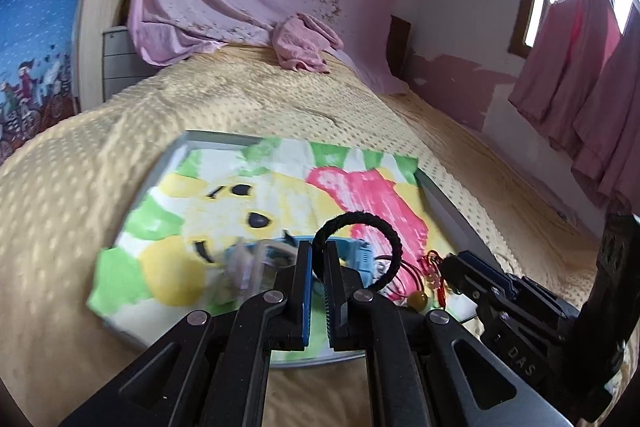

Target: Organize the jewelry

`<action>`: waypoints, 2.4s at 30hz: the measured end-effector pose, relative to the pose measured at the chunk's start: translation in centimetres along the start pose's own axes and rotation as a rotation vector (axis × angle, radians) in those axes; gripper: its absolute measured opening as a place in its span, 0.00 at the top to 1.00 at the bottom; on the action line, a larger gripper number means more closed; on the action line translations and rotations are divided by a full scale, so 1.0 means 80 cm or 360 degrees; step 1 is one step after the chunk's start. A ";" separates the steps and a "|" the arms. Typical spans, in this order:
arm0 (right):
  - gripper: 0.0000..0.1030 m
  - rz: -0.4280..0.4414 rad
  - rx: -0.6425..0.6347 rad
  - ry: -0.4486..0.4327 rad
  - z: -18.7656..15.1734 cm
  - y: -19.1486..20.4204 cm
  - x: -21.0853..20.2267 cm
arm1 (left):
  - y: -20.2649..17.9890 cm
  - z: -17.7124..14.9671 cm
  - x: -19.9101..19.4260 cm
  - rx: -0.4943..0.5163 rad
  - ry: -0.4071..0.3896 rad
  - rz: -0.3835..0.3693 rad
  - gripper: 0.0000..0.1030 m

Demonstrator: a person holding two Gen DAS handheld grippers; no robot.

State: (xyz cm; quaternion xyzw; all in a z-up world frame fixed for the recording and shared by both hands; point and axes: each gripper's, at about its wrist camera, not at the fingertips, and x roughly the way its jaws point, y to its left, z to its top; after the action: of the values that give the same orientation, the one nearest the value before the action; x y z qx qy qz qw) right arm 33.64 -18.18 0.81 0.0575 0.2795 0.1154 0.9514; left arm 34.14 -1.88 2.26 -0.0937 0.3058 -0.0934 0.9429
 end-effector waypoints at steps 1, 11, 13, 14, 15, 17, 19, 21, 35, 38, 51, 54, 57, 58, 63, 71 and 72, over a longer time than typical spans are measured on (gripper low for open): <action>0.82 -0.0004 0.0018 0.0016 -0.001 -0.004 0.004 | -0.004 -0.002 0.005 0.0017 0.0014 -0.0002 0.94; 0.82 -0.0039 0.0043 0.0149 -0.019 -0.014 0.031 | -0.011 -0.026 0.027 0.0020 0.0098 0.0013 0.94; 0.82 -0.0043 0.0036 0.0148 -0.021 -0.013 0.030 | -0.006 -0.027 0.026 -0.0015 0.0107 0.0013 0.94; 0.81 -0.0045 0.0033 0.0147 -0.022 -0.013 0.030 | -0.003 -0.028 0.027 -0.0037 0.0118 0.0012 0.94; 0.80 -0.0044 0.0031 0.0145 -0.022 -0.012 0.030 | -0.001 -0.029 0.027 -0.0051 0.0122 0.0006 0.94; 0.70 -0.0046 0.0033 0.0132 -0.021 -0.014 0.028 | 0.000 -0.030 0.025 -0.0052 0.0108 0.0006 0.94; 0.64 -0.0049 0.0039 0.0098 -0.021 -0.016 0.021 | -0.001 -0.031 0.023 -0.0052 0.0107 0.0016 0.93; 0.64 -0.0062 0.0039 0.0069 -0.020 -0.016 0.014 | -0.001 -0.032 0.022 -0.0063 0.0117 0.0009 0.93; 0.55 -0.0146 0.0024 -0.0108 -0.012 -0.024 -0.051 | 0.000 -0.042 -0.011 -0.0080 0.0022 0.0023 0.39; 0.53 -0.0146 0.0032 -0.0125 -0.014 -0.025 -0.059 | -0.004 -0.043 -0.023 -0.0050 -0.0025 0.0026 0.37; 0.13 -0.0105 0.0018 -0.0319 -0.022 -0.024 -0.127 | -0.001 -0.057 -0.102 -0.0088 -0.0331 0.0123 0.00; 0.08 -0.0078 0.0000 -0.0348 -0.027 -0.022 -0.143 | -0.003 -0.062 -0.120 -0.0065 -0.0379 0.0183 0.00; 0.05 -0.0066 0.0001 -0.0384 -0.033 -0.021 -0.160 | -0.006 -0.071 -0.143 -0.0033 -0.0460 0.0237 0.00; 0.04 -0.0062 0.0005 -0.0391 -0.035 -0.020 -0.166 | -0.007 -0.073 -0.148 -0.0025 -0.0466 0.0244 0.00; 0.02 -0.0071 0.0003 -0.0418 -0.046 -0.013 -0.192 | -0.008 -0.088 -0.175 0.0009 -0.0487 0.0276 0.00; 0.02 -0.0107 -0.0041 -0.0380 -0.070 0.002 -0.234 | -0.011 -0.116 -0.214 0.0031 -0.0479 0.0285 0.00; 0.02 -0.0108 -0.0046 -0.0369 -0.074 0.004 -0.240 | -0.010 -0.119 -0.218 0.0024 -0.0470 0.0274 0.00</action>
State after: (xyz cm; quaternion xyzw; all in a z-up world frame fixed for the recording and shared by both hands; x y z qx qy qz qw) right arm 14.68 -22.47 5.83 0.0472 0.1678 0.0797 0.9815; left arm 14.48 0.28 4.61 -0.0727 0.1700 0.0001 0.9828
